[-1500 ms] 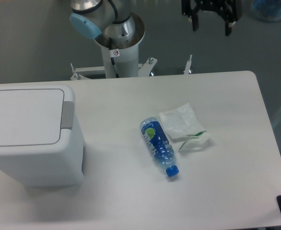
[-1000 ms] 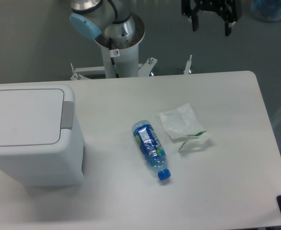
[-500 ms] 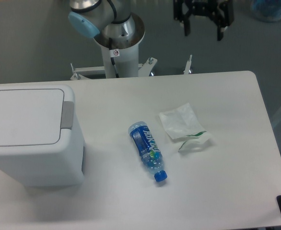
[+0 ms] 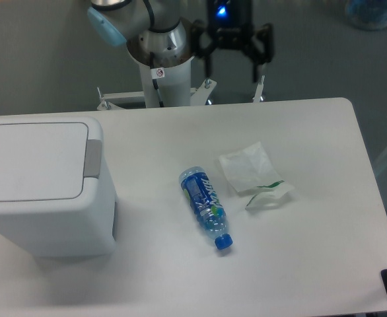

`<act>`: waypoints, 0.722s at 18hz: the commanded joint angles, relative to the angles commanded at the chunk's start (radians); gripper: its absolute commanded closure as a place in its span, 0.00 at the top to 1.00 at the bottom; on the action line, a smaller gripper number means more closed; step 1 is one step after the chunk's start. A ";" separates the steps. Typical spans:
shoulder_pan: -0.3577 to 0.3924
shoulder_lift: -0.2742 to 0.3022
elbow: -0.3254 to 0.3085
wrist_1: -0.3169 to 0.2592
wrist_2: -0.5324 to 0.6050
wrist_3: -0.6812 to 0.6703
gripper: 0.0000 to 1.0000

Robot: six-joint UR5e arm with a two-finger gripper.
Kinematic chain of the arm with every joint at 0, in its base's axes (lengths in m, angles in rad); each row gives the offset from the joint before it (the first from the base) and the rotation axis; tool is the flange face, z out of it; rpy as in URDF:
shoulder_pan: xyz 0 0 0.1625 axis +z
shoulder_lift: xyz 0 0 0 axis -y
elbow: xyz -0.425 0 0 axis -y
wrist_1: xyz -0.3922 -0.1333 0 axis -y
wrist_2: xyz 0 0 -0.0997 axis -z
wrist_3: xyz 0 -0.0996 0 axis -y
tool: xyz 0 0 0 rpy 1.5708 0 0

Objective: Open the trash can
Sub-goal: 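Move the gripper from its raised pose toward the white trash can, then lower the open gripper to the edge of the trash can lid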

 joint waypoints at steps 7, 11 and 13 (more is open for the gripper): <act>-0.069 -0.054 0.018 0.100 -0.195 -0.337 1.00; -0.089 -0.086 0.023 0.121 -0.280 -0.392 1.00; -0.101 -0.106 0.026 0.128 -0.281 -0.392 1.00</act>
